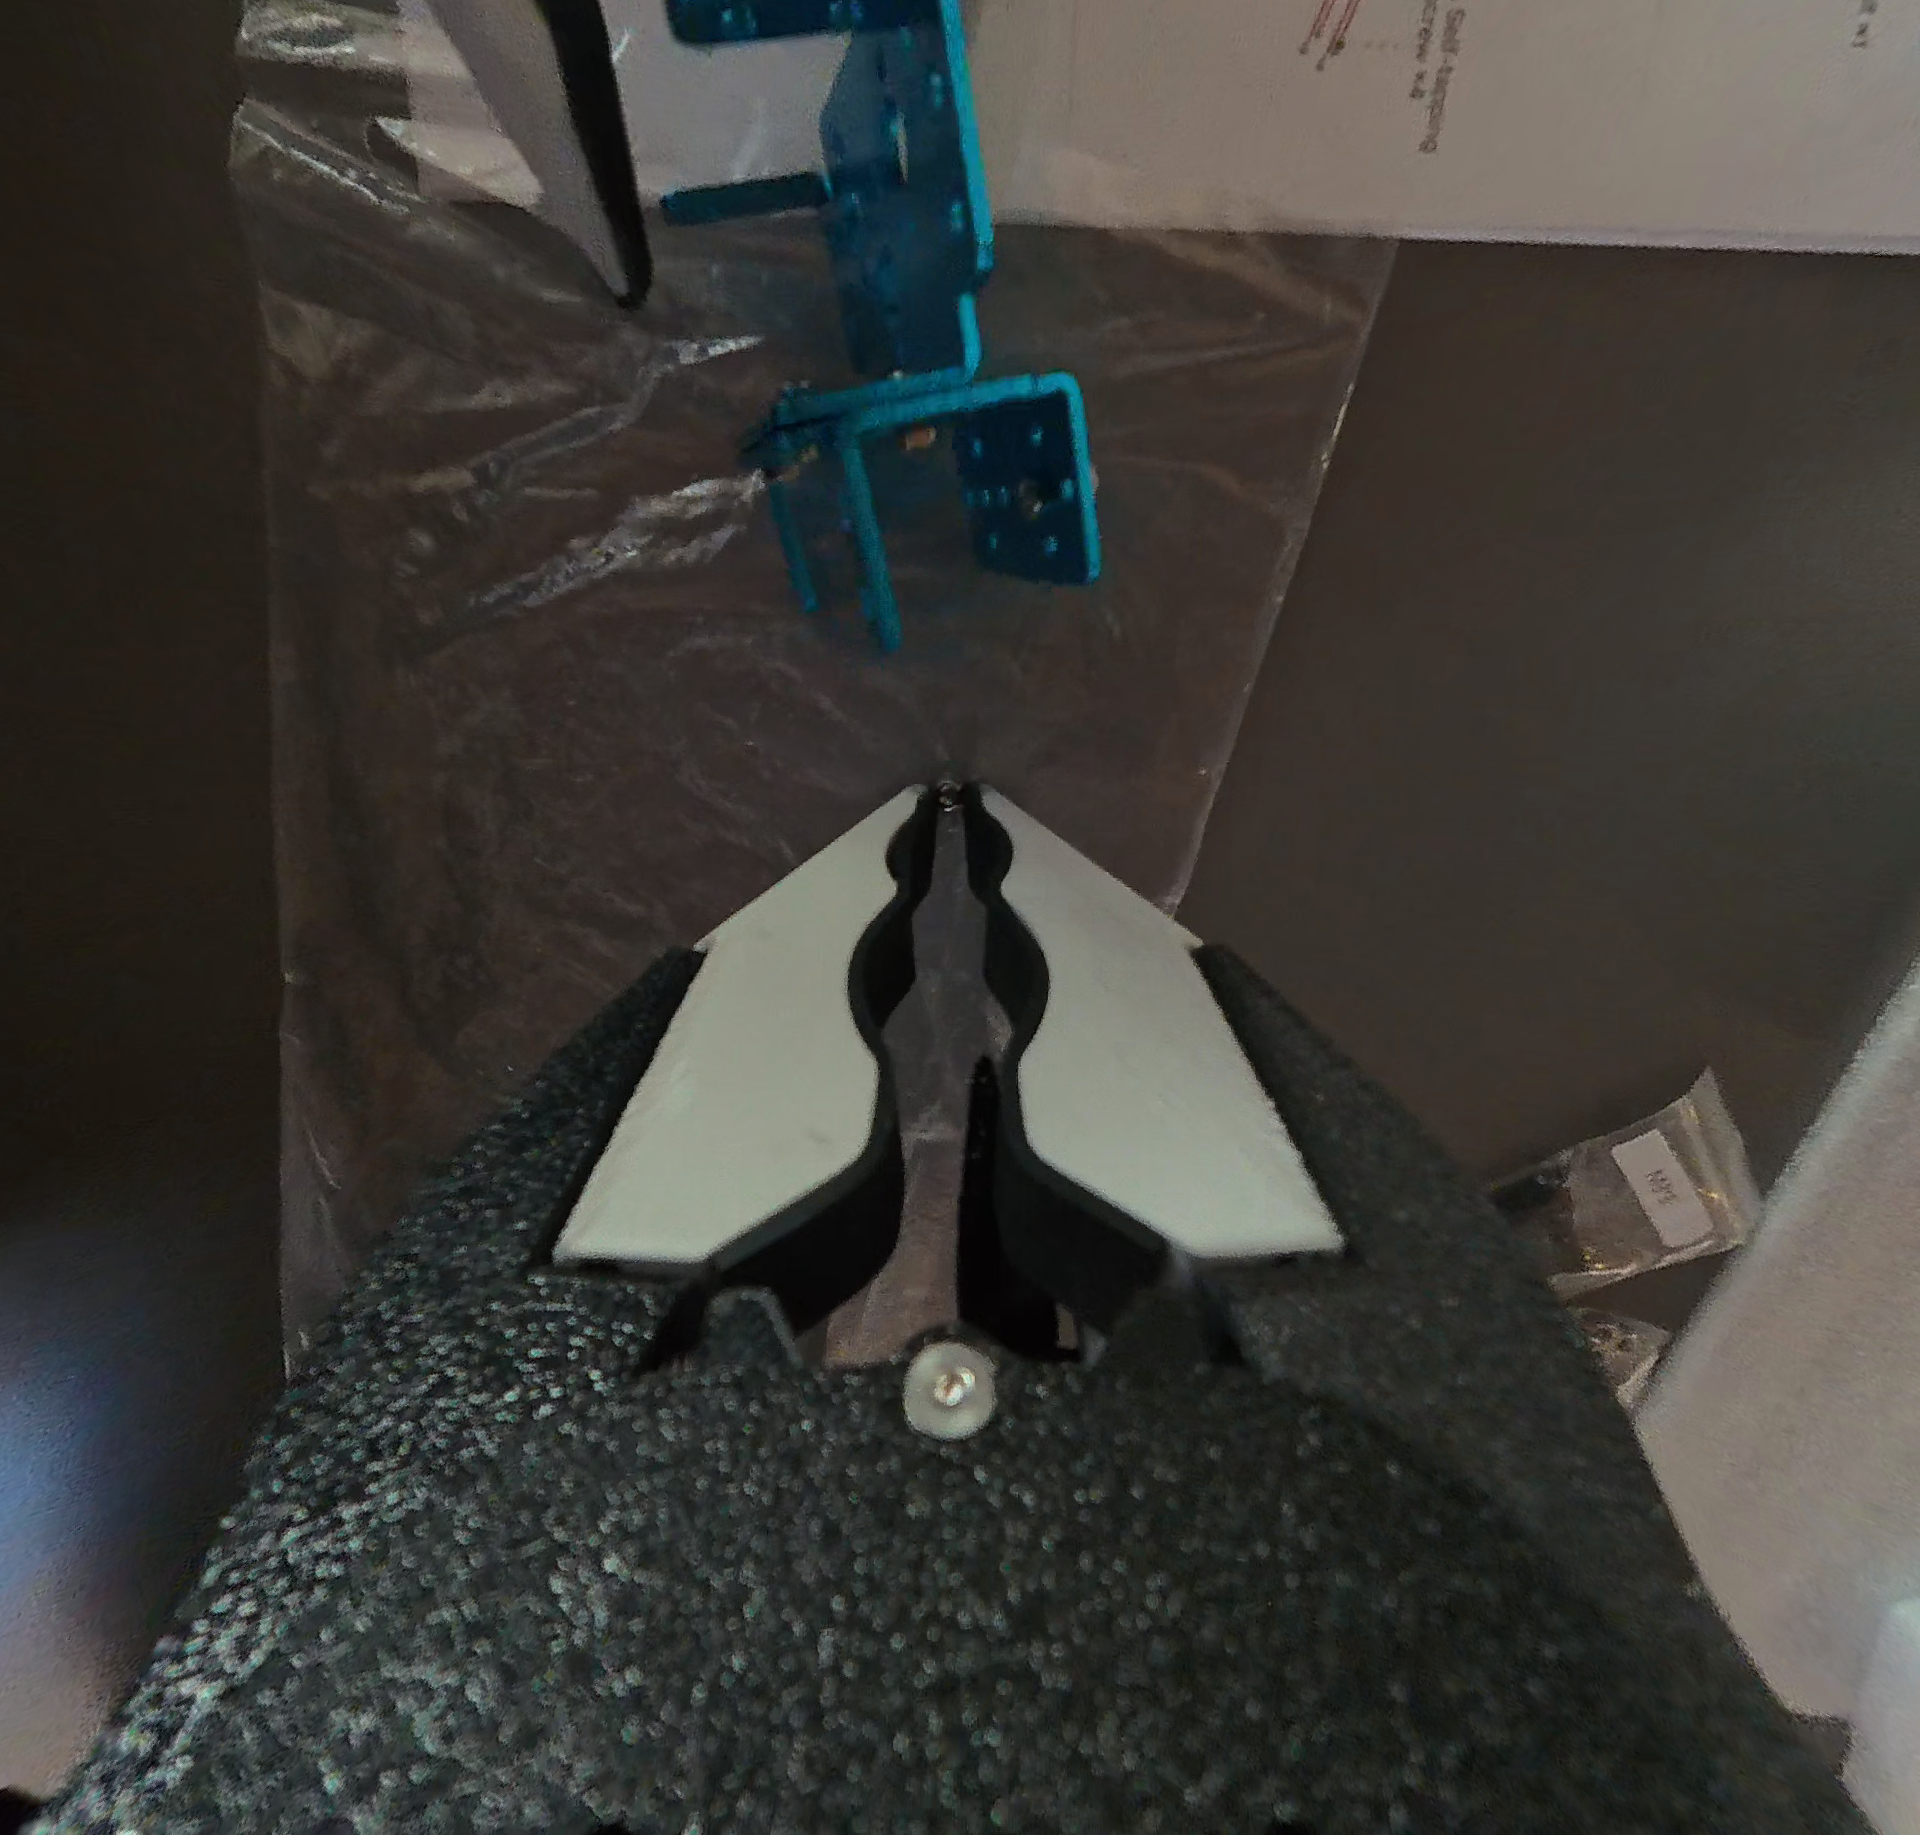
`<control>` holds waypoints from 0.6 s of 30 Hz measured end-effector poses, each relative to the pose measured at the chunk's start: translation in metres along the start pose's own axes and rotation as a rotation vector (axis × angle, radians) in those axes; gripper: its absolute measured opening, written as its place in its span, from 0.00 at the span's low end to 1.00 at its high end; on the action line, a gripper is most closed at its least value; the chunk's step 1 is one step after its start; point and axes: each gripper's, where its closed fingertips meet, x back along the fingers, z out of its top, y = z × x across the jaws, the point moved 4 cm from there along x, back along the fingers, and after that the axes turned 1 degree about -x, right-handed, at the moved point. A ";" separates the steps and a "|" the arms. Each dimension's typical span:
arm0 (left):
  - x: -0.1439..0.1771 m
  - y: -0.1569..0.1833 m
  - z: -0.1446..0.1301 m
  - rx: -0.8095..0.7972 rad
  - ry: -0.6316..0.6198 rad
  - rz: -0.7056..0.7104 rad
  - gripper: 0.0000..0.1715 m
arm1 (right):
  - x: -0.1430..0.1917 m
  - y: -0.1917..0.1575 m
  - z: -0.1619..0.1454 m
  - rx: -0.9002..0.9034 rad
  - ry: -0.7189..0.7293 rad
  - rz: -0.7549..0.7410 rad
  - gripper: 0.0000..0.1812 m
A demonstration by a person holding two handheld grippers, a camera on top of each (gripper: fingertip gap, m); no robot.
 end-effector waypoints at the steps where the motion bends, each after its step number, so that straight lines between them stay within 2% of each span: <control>1: 0.001 0.000 -0.001 0.003 0.004 0.001 0.23 | 0.000 0.000 -0.001 0.002 0.015 0.001 0.02; 6: 0.006 -0.004 -0.001 0.020 0.018 0.016 0.23 | 0.005 0.004 0.000 -0.032 0.166 0.022 0.02; 12: 0.004 -0.006 -0.001 0.032 0.016 0.031 0.22 | 0.023 0.000 0.016 -0.131 0.490 0.193 0.01; 15: 0.004 -0.006 0.000 0.009 0.020 0.050 0.16 | 0.020 -0.001 0.017 -0.145 0.531 0.200 0.01; 18: 0.004 -0.006 0.001 -0.018 0.029 0.071 0.06 | 0.018 -0.003 0.020 -0.141 0.520 0.184 0.00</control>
